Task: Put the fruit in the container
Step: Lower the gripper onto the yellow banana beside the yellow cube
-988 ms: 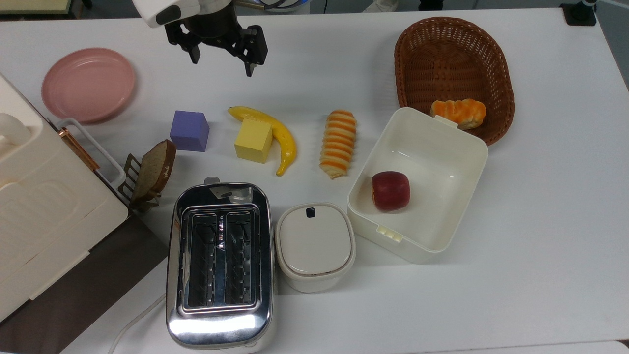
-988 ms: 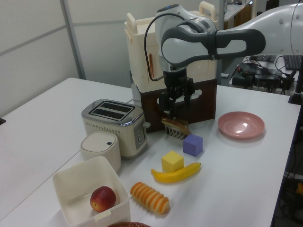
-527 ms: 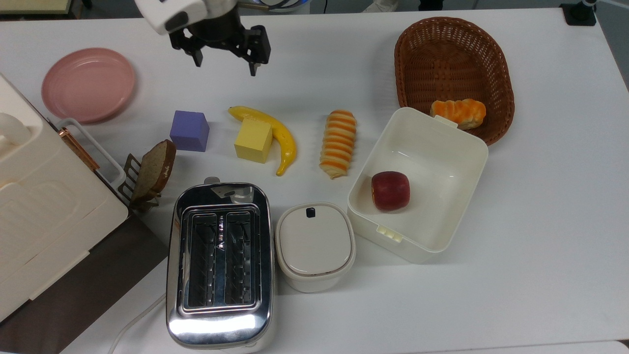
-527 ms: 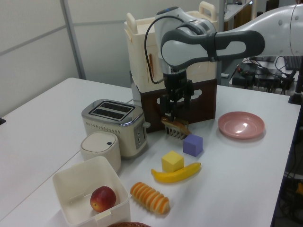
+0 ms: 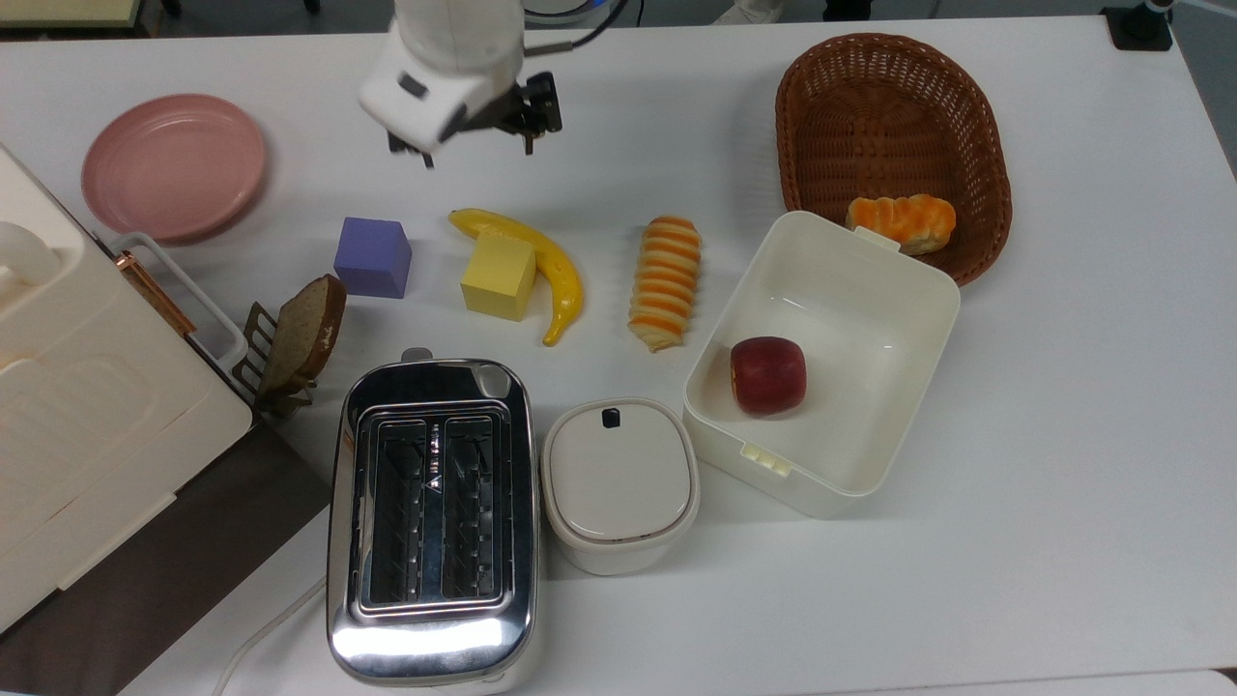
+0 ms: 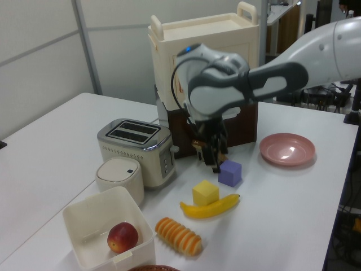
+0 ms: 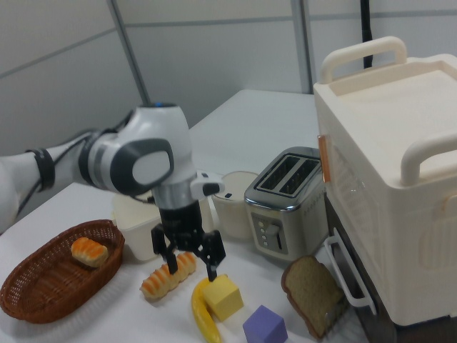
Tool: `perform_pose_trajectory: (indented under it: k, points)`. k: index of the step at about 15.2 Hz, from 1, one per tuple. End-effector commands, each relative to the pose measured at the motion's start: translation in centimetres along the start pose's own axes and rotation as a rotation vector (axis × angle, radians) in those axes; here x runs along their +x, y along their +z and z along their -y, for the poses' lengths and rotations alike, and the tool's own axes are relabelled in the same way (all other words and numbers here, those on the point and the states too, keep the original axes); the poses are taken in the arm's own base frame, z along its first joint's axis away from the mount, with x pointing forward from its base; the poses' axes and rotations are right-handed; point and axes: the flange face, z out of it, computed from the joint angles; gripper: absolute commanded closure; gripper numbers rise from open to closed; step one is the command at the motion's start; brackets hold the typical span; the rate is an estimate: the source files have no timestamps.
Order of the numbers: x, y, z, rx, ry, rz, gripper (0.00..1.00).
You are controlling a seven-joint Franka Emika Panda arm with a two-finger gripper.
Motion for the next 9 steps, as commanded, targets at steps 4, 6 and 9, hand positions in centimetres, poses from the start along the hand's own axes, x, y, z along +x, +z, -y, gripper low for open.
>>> perform_pose_trajectory:
  k: [4, 6, 9]
  points:
    - [1.0, 7.4, 2.9, -0.097, -0.306, 0.035, 0.05]
    - [0.9, 8.9, 3.6, -0.136, -0.342, 0.027, 0.07]
    - [0.9, 9.1, 5.1, -0.166, -0.385, 0.028, 0.07]
